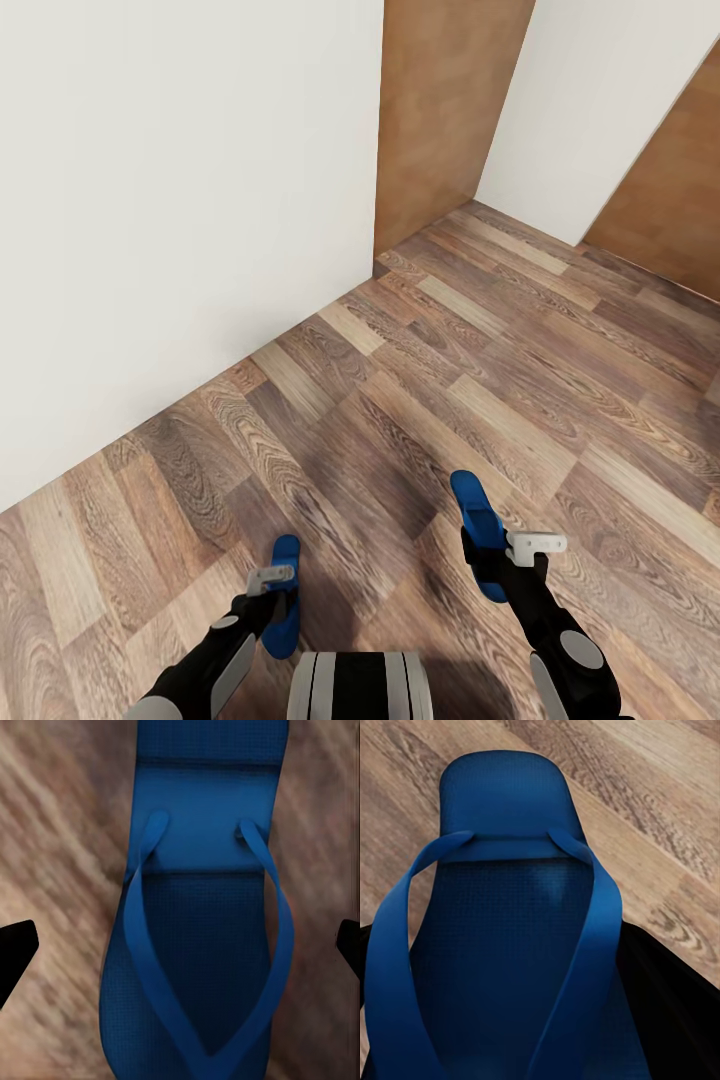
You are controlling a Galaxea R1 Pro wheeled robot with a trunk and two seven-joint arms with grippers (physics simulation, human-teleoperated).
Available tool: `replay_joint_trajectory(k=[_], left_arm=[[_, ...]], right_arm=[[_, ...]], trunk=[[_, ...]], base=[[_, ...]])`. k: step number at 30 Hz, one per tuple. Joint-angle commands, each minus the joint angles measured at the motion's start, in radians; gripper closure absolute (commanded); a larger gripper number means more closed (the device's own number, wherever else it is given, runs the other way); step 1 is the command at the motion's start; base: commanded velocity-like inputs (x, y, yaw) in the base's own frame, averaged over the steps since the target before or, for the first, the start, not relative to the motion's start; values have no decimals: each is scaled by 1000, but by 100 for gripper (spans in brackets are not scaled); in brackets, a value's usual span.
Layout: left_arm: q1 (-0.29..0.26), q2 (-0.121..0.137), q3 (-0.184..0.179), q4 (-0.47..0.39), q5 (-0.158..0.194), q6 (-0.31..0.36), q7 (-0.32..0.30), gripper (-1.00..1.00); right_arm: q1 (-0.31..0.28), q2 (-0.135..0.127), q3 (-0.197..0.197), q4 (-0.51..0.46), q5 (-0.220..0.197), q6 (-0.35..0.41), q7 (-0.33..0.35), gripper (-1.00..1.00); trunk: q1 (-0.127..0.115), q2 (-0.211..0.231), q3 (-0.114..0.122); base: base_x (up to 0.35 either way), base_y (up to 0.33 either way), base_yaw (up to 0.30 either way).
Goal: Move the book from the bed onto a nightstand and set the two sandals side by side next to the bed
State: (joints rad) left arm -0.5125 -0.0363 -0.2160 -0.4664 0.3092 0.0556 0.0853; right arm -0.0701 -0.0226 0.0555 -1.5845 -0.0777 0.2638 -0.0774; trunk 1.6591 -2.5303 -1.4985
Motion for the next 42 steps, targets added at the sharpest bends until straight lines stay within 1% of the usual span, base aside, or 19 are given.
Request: replay_joint_trajectory(k=[1, 9, 14, 30, 42], left_arm=[[0, 1, -9, -6, 10, 4, 9, -100], [0, 2, -9, -18, 10, 4, 8, -100], [0, 2, -10, -19, 10, 4, 8, -100], [0, 3, -13, -26, 9, 4, 8, -100], [0, 4, -18, -50, 10, 5, 6, -100]], right_arm=[[0, -1, 3, -1, -8, 5, -9, 100], [0, -2, 3, -1, -8, 5, -9, 100], [0, -2, 3, -1, -8, 5, -9, 100], [0, -2, 3, -2, -8, 5, -9, 100], [0, -2, 3, -2, -8, 5, -9, 100]], trunk=[[0, 0, -1], [0, 0, -1], [2, -1, -20], [2, -1, -20], [2, -1, -20]], base=[[0, 0, 0], [0, 0, 0], [0, 0, 0], [0, 0, 0], [0, 0, 0]])
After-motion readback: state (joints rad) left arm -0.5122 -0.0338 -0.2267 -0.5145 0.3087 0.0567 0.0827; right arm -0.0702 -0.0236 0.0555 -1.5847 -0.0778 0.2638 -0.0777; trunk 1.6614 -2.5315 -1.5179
